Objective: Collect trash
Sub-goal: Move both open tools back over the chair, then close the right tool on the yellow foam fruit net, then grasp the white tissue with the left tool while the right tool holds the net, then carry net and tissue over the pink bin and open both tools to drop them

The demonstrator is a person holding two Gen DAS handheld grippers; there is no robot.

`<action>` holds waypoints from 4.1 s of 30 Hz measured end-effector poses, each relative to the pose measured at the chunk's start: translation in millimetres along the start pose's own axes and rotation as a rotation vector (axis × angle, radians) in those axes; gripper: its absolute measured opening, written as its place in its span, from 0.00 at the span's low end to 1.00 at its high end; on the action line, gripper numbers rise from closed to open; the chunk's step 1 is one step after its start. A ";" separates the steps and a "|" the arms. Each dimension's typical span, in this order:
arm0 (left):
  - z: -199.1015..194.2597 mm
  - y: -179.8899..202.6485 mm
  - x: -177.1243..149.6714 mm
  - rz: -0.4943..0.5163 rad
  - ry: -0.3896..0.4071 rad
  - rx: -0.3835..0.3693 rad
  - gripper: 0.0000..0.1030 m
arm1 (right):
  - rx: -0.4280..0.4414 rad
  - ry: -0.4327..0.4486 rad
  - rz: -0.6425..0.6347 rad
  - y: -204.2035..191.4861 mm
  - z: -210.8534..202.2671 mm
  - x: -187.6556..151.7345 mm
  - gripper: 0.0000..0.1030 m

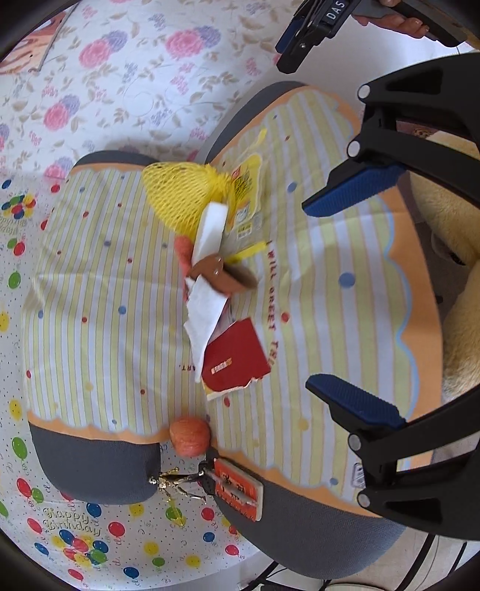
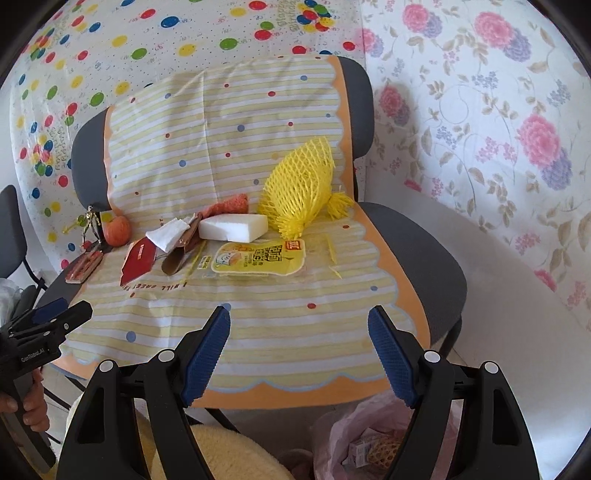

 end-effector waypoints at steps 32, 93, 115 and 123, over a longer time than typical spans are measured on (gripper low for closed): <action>78.8 -30.6 53.1 -0.028 -0.045 0.074 0.82 | -0.139 -0.018 -0.110 3.4 182.9 118.5 0.12; 22.5 -4.1 123.6 0.068 0.133 -0.117 0.04 | -0.137 0.169 -0.015 21.1 -22.4 40.6 0.13; -53.4 105.1 -9.2 0.173 0.107 -0.339 0.02 | -0.174 -0.007 0.013 56.8 -95.8 -75.0 0.13; -58.0 170.3 -70.5 0.283 0.056 -0.505 0.02 | -0.226 -0.186 0.090 81.4 -85.3 -151.4 0.13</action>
Point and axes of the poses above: each gripper's, at about its wrist camera, not at the fingertips, and z roughly the way its jaws point, y to its right, x to its top, the point moved 2 cm from there along z, roughly the way its jaws point, and after that the axes turned 3 degrees about -z, right-handed, at the moved point
